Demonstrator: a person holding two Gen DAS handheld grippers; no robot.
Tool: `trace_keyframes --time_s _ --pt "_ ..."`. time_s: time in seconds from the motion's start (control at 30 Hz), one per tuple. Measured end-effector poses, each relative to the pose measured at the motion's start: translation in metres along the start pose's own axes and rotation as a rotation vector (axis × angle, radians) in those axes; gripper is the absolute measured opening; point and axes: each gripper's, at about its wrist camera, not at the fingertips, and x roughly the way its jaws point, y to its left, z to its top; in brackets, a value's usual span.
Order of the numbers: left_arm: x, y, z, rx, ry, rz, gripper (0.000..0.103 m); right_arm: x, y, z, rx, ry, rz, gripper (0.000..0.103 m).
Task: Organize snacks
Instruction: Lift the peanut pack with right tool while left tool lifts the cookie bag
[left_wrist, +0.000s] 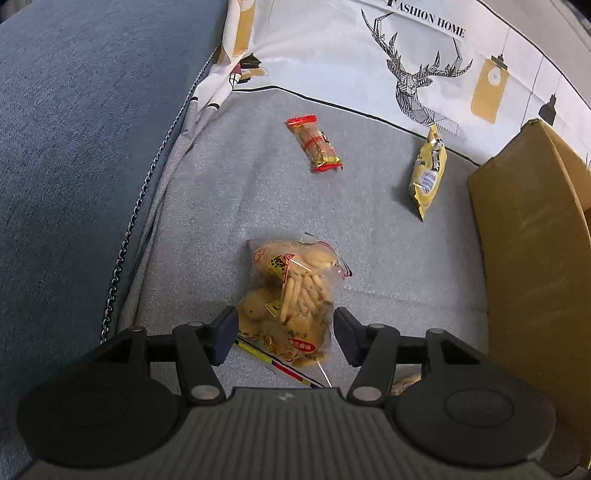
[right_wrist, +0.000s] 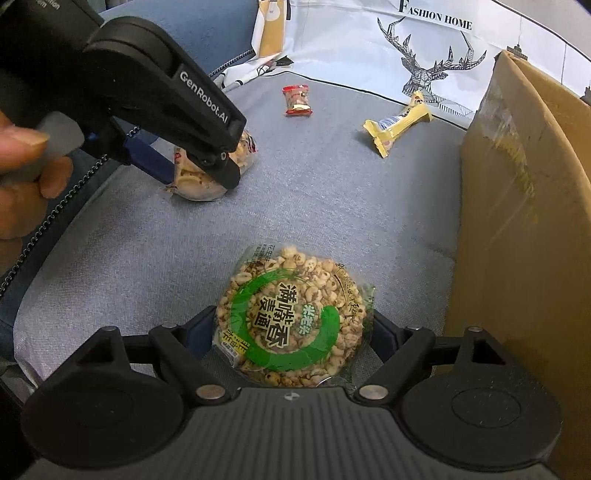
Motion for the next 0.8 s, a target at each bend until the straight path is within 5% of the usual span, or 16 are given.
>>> trace_keyframes --time_s 0.37,0.8 --pt "0.001 -0.003 0.0 0.011 -0.003 0.007 0.061 -0.002 0.003 -0.001 -0.003 -0.008 -0.005 0.084" --pt "-0.009 -0.002 0.005 -0.014 -0.046 -0.029 0.047 -0.026 0.005 0.004 0.004 -0.072 -0.009 0.083"
